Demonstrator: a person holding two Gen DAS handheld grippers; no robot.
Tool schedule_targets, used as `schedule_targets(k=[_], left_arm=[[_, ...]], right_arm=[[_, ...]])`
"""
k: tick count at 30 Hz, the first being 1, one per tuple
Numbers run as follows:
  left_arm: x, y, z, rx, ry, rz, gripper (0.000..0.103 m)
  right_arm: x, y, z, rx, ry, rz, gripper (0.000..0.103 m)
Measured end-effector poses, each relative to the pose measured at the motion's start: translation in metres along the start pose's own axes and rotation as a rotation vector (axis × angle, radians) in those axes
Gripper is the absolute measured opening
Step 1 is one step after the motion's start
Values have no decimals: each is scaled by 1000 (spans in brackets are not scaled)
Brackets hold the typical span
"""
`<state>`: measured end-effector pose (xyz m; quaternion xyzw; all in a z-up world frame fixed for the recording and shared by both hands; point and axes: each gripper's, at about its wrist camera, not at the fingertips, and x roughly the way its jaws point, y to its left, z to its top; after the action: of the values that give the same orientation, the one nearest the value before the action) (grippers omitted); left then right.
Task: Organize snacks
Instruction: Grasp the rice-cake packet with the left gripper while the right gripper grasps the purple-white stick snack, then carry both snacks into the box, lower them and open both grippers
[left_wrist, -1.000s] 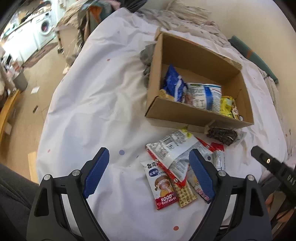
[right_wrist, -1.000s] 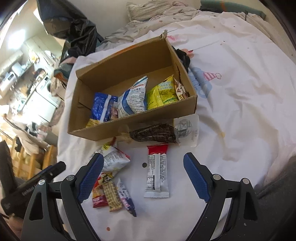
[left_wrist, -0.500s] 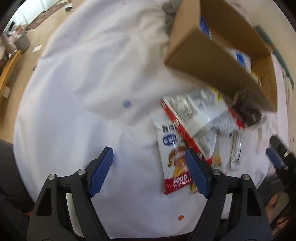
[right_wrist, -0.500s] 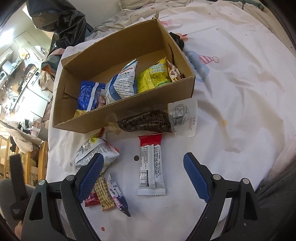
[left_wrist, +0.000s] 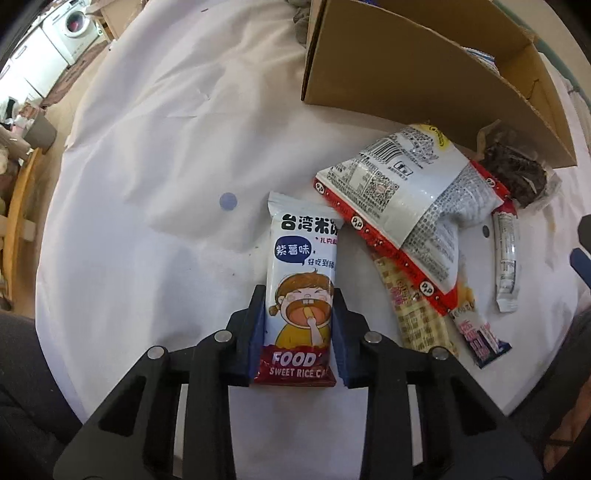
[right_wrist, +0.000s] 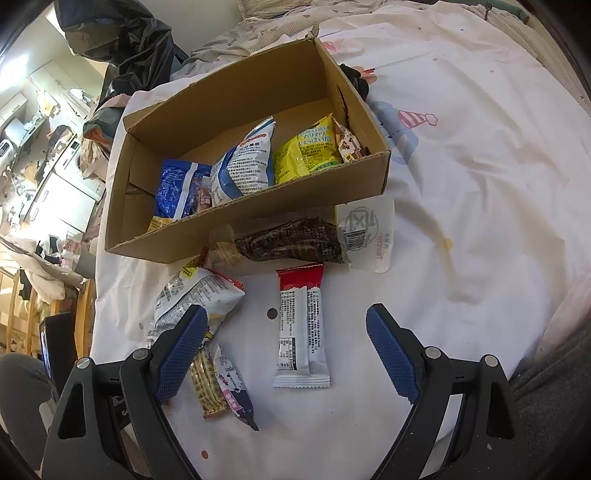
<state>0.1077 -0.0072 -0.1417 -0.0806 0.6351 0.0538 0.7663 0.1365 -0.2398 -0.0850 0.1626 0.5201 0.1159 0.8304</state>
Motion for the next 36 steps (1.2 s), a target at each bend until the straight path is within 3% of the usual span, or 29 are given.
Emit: schedule_targets(k=[4,9,15,20,22,23,31,36], left_arm=[[-14,11,-1,-30,-30,-3,27],[-41,19,-3,-67,-117,-25,27],[-43,28,6,-110,-116,-40,27],[-42,27,10,-106,-125,-44,27],[-43,24,8,-103,-126,-45,27],[-43,25,7,-103,-125,-46,27],[-46,29,6,-117,-147,-56,27],[-48,25,6,-102,-179,-31,27]], right_arm=[[7,13,-3,-58,52,44,89],[25,46,-20,-225,166,88,51],[50,69,-41,-360,284,46,43],[64,71,-51,-380,348,10,34],[66,69,-52,-386,348,-3,19],[65,69,-52,-390,346,4,18],[26,55,-30,-288,182,91,17],[16,41,-19,-212,142,134,17]])
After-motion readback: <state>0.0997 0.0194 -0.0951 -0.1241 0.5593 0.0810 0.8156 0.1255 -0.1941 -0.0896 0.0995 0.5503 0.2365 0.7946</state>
